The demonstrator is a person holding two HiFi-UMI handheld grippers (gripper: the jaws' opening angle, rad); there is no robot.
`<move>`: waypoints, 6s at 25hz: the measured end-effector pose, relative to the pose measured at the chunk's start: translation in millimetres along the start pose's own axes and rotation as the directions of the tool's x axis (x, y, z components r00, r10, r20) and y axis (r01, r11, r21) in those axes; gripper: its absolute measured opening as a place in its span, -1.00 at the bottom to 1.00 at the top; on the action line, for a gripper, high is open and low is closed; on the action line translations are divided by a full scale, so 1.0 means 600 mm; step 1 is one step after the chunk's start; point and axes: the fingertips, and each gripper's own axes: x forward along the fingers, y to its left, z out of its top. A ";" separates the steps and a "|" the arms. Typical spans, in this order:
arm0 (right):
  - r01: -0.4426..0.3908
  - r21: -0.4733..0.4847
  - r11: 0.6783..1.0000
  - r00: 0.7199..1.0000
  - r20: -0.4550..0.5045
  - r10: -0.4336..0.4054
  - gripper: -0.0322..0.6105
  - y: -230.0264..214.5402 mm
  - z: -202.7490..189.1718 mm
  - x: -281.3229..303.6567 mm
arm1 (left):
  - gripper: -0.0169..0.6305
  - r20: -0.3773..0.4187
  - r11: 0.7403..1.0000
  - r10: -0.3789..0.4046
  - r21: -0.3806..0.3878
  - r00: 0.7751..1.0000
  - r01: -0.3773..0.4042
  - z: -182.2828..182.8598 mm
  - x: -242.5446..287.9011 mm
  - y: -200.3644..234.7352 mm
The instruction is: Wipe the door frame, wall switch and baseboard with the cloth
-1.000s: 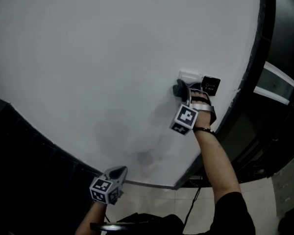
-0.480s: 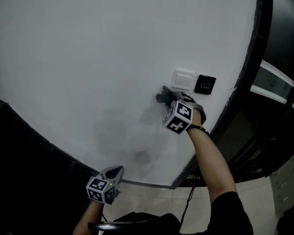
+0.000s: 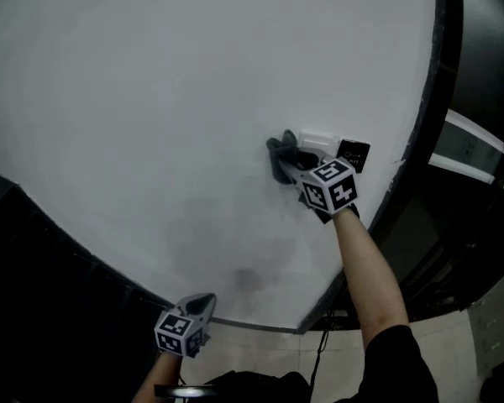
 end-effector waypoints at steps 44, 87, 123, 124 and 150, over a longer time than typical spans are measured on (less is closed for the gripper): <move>0.275 0.245 0.930 0.961 -0.073 -0.265 -0.61 -0.246 -0.131 -0.227 | -0.94 -0.001 0.997 -0.068 -0.027 0.998 0.068 0.002 0.068 -0.054; 0.199 0.106 0.974 0.978 -0.082 -0.190 -0.61 -0.146 -0.066 -0.101 | -0.94 0.032 0.991 -0.125 -0.034 0.992 0.126 0.018 0.027 -0.050; 0.394 0.196 0.898 0.917 -0.149 -0.370 -0.62 -0.243 -0.185 -0.259 | -0.94 0.048 0.999 -0.044 -0.012 0.998 0.045 0.038 0.047 -0.065; 0.393 0.201 0.897 0.918 -0.133 -0.373 -0.62 -0.233 -0.187 -0.265 | -0.94 0.052 0.999 -0.037 -0.013 0.998 0.038 0.040 0.044 -0.064; 0.296 0.368 0.881 0.948 0.002 -0.319 -0.62 0.188 -0.474 -0.362 | -0.94 0.214 0.992 0.125 -0.058 0.969 -0.116 0.036 -0.017 -0.006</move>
